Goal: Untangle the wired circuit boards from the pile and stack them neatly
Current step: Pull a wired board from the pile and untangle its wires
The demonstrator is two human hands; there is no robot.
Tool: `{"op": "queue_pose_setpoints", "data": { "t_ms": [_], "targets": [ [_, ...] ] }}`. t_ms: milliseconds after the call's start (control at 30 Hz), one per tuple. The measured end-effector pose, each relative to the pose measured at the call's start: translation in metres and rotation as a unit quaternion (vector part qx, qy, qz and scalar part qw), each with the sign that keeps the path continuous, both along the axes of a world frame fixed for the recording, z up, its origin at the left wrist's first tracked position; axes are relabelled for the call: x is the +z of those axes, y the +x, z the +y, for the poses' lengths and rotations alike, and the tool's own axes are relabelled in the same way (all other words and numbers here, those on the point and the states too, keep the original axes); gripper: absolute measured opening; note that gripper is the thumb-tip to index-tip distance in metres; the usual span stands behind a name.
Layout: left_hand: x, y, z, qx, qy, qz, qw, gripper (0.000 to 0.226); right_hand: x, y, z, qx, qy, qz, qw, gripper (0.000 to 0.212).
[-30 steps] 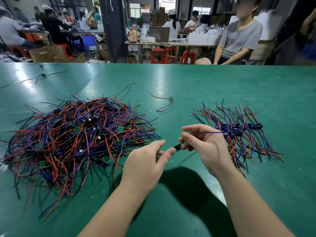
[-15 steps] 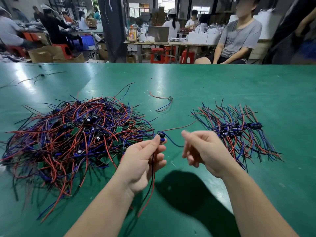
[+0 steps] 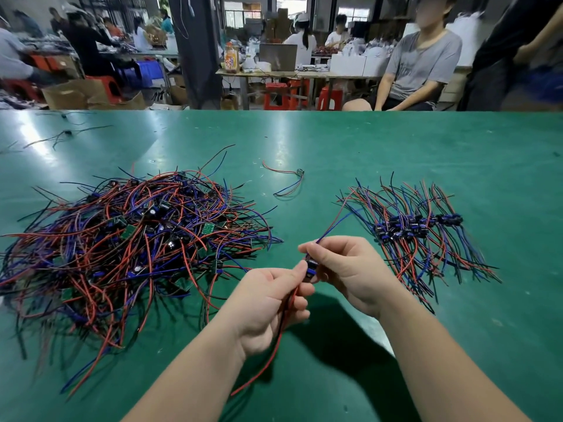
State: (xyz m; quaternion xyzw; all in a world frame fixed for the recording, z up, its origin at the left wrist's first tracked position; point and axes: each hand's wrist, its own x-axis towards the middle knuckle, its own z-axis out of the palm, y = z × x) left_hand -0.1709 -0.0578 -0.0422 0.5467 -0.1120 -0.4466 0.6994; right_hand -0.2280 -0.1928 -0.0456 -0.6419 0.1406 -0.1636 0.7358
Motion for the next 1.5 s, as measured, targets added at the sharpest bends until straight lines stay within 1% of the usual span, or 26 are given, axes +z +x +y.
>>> {"op": "queue_pose_setpoints", "data": {
  "t_ms": [100, 167, 200, 267, 333, 433, 533, 600, 733, 867, 933, 1033, 1067, 1133, 1167, 1233, 1300, 1333, 1367, 1400, 1467, 1500],
  "targets": [
    [-0.004, 0.000, -0.002, 0.026, 0.031, -0.081, 0.996, 0.026, -0.003, -0.002, -0.004, 0.002, -0.012, 0.026, 1.000, 0.013],
    [-0.006, -0.002, -0.003, 0.052, 0.039, -0.125, 0.990, 0.022, -0.006, 0.001, -0.005, -0.005, -0.005, 0.035, 0.999, 0.017],
    [-0.007, -0.003, -0.003, 0.056, 0.038, -0.131, 0.989, 0.020, -0.007, 0.001, -0.005, -0.007, 0.001, 0.039, 0.999, 0.018],
    [-0.008, -0.004, -0.003, 0.048, 0.039, -0.123, 0.990, 0.015, -0.006, 0.001, -0.007, -0.013, 0.005, 0.051, 0.999, 0.019],
    [-0.008, -0.004, -0.003, 0.032, 0.045, -0.102, 0.993, 0.014, -0.005, 0.000, -0.013, -0.044, 0.008, 0.063, 0.997, 0.020],
    [-0.007, -0.005, -0.002, -0.015, 0.056, -0.082, 0.995, 0.015, -0.001, -0.003, -0.030, -0.120, 0.056, 0.069, 0.989, 0.015],
    [-0.009, -0.010, -0.002, -0.069, 0.061, -0.077, 0.993, 0.018, 0.000, -0.008, -0.049, -0.204, 0.115, 0.053, 0.971, 0.011],
    [-0.009, -0.012, -0.002, -0.085, 0.062, -0.083, 0.991, 0.017, -0.001, -0.010, -0.056, -0.237, 0.125, 0.049, 0.962, 0.012],
    [-0.007, -0.008, -0.001, -0.099, 0.067, -0.101, 0.988, 0.017, -0.003, -0.008, -0.056, -0.279, 0.153, 0.021, 0.948, 0.020],
    [-0.008, -0.002, 0.002, -0.114, 0.081, -0.123, 0.983, 0.017, -0.004, -0.006, -0.056, -0.311, 0.187, -0.004, 0.932, 0.022],
    [-0.008, 0.002, 0.005, -0.139, 0.086, -0.129, 0.978, 0.019, -0.004, -0.007, -0.059, -0.344, 0.204, -0.016, 0.916, 0.019],
    [-0.004, 0.004, 0.011, -0.183, 0.101, -0.176, 0.962, 0.019, -0.005, -0.011, -0.071, -0.380, 0.237, -0.053, 0.892, 0.018],
    [-0.002, 0.004, 0.012, -0.172, 0.092, -0.189, 0.962, 0.021, -0.005, -0.012, -0.074, -0.373, 0.238, -0.044, 0.896, 0.020],
    [0.001, 0.007, 0.010, -0.113, 0.044, -0.185, 0.975, 0.021, -0.007, -0.010, -0.071, -0.320, 0.210, 0.001, 0.924, 0.015],
    [0.004, 0.009, 0.010, -0.082, 0.012, -0.168, 0.982, 0.021, -0.009, -0.008, -0.067, -0.286, 0.189, 0.019, 0.939, 0.011],
    [0.008, 0.013, 0.009, -0.032, -0.068, -0.106, 0.992, 0.018, -0.011, -0.003, -0.057, -0.254, 0.138, 0.031, 0.957, 0.008],
    [0.012, 0.017, 0.010, -0.006, -0.140, -0.036, 0.989, 0.008, -0.009, -0.002, -0.051, -0.263, 0.094, 0.020, 0.960, 0.012],
    [0.013, 0.018, 0.011, 0.007, -0.166, -0.005, 0.986, 0.006, -0.008, -0.002, -0.049, -0.263, 0.093, 0.013, 0.960, 0.014],
    [0.014, 0.019, 0.012, 0.023, -0.184, 0.024, 0.982, 0.012, -0.007, -0.003, -0.046, -0.250, 0.094, 0.010, 0.964, 0.015],
    [0.014, 0.021, 0.013, 0.038, -0.200, 0.048, 0.978, 0.025, -0.007, -0.005, -0.042, -0.221, 0.079, 0.017, 0.972, 0.015],
    [0.014, 0.021, 0.014, 0.042, -0.218, 0.076, 0.972, 0.054, -0.007, -0.006, -0.030, -0.120, -0.003, 0.045, 0.992, 0.016],
    [0.014, 0.019, 0.014, 0.038, -0.218, 0.080, 0.972, 0.064, -0.007, -0.007, -0.021, -0.064, -0.032, 0.047, 0.996, 0.020]
  ]
}}
